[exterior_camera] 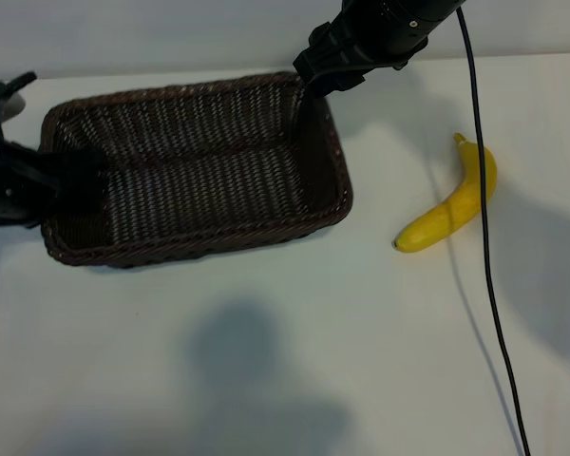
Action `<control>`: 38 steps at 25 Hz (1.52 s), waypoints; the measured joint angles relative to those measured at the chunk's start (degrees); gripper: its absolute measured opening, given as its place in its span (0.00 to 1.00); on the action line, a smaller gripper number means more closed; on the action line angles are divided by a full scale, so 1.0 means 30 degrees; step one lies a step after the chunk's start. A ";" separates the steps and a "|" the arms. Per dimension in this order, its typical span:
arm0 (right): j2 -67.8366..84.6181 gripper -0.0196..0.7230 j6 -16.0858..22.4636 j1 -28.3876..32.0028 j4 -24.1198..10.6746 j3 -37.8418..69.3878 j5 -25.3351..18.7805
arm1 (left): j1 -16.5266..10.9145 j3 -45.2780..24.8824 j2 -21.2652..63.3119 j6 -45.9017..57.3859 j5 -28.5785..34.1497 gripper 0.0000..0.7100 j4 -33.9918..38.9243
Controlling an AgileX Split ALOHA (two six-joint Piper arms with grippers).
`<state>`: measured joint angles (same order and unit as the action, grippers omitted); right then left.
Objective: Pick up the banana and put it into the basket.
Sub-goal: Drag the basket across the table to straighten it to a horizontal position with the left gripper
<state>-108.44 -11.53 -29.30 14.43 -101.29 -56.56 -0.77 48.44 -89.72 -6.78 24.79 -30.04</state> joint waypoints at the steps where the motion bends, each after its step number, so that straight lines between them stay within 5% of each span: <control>1: 0.0000 0.78 0.0000 0.0000 0.0000 0.0000 0.0000 | 0.0000 0.0236 0.0000 -0.0430 0.0193 0.23 -0.0305; 23: 0.0000 0.78 0.0000 0.0000 -0.0041 0.0000 0.0017 | 0.0007 0.3539 -0.3522 -0.3936 0.1174 0.23 -0.2593; 30: 0.0000 0.78 0.0000 0.0000 -0.0055 0.0000 0.0035 | 0.1483 0.3870 -0.5023 -0.7179 0.0931 0.23 -0.6431; 38: 0.0000 0.78 0.0000 0.0000 -0.0098 0.0000 0.0016 | 0.2014 0.4154 -0.6074 -0.7249 0.0759 0.23 -0.6723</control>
<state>-108.44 -11.53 -29.30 14.14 -101.29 -56.52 5.27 60.90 -107.94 -28.52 27.06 -50.21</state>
